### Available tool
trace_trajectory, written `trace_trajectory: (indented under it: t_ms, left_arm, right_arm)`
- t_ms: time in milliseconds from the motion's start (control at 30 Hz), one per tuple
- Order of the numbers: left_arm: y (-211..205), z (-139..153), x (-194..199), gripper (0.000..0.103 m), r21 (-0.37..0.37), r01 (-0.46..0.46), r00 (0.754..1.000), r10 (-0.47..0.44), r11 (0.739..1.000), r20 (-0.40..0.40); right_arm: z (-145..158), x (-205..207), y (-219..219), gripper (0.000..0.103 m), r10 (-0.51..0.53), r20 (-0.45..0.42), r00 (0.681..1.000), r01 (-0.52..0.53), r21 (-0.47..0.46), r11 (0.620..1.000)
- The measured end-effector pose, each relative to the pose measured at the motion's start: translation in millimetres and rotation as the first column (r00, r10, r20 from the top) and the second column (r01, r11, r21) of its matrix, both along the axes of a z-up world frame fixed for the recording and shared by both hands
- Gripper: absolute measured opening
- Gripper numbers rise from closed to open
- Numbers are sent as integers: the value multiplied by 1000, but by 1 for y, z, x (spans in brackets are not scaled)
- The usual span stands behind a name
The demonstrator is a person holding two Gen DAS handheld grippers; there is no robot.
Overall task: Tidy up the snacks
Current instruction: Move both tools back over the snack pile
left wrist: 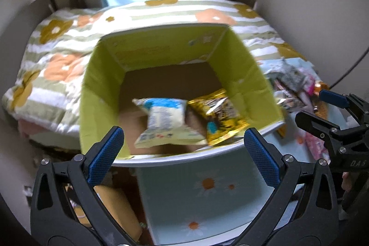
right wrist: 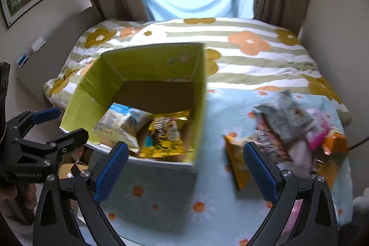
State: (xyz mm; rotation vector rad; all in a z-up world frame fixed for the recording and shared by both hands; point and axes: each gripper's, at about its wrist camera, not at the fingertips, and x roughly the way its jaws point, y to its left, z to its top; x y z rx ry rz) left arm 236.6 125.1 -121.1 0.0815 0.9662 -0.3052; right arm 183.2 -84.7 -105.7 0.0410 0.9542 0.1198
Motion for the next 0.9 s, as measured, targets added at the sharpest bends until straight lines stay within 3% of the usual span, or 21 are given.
trace_trajectory:
  t_ms: [233,400,667,900]
  left_arm:
    - [-55,15,-13,103,-7,59,998,-59,998,24]
    - [-120,16,-34,103,-18,110,994,-110,994,16]
    - [-242,-7,-62,103,-45,200,975,-203,979,-95]
    - [-320,-58,-79,103,-36,178,954,-181,983,-239]
  right_arm:
    - [26,-30,-66,99,-69,41,997,71,-45,996]
    - [30,-56,-124,99,-94,30,995,95,-62,994]
    - [21,-107,-220,99,-118,-25,993,116,-78,990]
    - [-19,-135,-277,99,-76,-130,989,71,-37,997]
